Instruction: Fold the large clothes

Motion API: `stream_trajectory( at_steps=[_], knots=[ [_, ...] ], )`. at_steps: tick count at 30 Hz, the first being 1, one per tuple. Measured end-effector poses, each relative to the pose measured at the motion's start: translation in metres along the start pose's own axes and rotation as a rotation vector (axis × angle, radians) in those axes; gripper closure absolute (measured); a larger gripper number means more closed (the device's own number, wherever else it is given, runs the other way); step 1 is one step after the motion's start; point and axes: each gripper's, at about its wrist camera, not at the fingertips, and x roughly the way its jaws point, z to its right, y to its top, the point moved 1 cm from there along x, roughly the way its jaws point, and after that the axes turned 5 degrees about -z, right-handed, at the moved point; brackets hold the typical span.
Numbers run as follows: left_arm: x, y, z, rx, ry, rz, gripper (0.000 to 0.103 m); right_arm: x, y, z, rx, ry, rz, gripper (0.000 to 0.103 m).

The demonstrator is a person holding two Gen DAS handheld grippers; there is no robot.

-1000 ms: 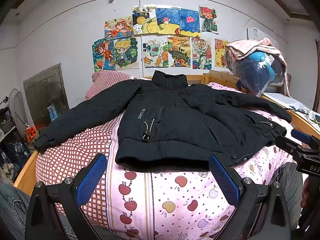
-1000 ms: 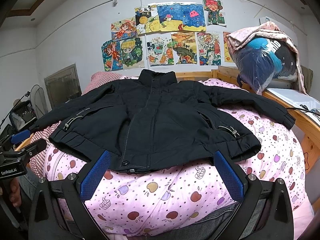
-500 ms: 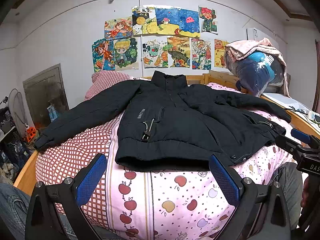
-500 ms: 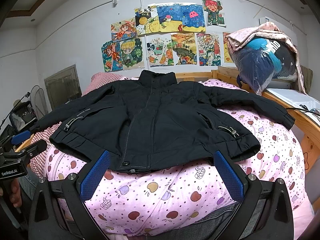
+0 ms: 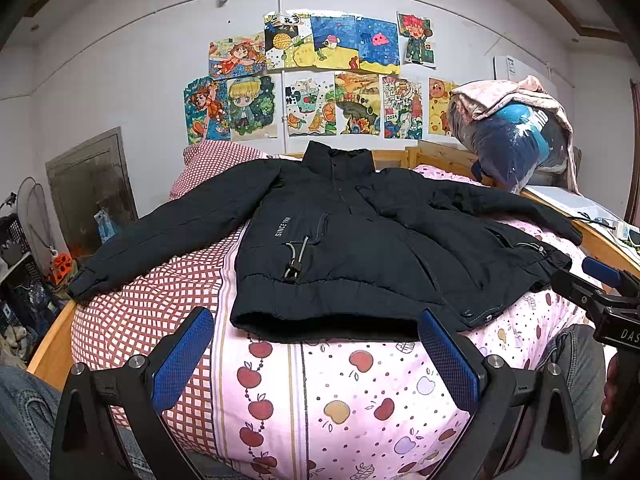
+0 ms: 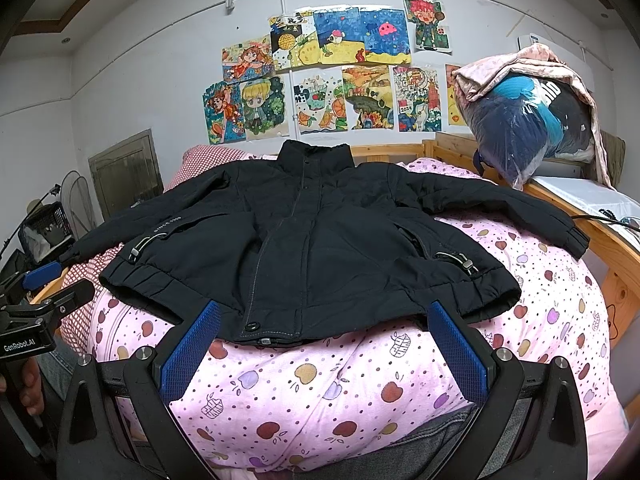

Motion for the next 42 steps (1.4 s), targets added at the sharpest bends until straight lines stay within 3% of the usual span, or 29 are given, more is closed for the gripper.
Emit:
stream_trajectory(
  at_steps=[24,32,42],
  knots=[
    [0.01,-0.001,0.002,-0.009,0.018,-0.037,0.0,0.011,-0.001,0.001,0.001,0.001,-0.026,0.001],
    [0.033,0.023,0.001,-0.033,0.001,-0.065,0.0,0.024,0.01,0.005,0.007,-0.03,-0.049,0.001],
    [0.077,0.063,0.014,0.034,0.033,-0.125,0.0,0.058,0.043,0.027,-0.002,-0.091,-0.055,0.001]
  ],
)
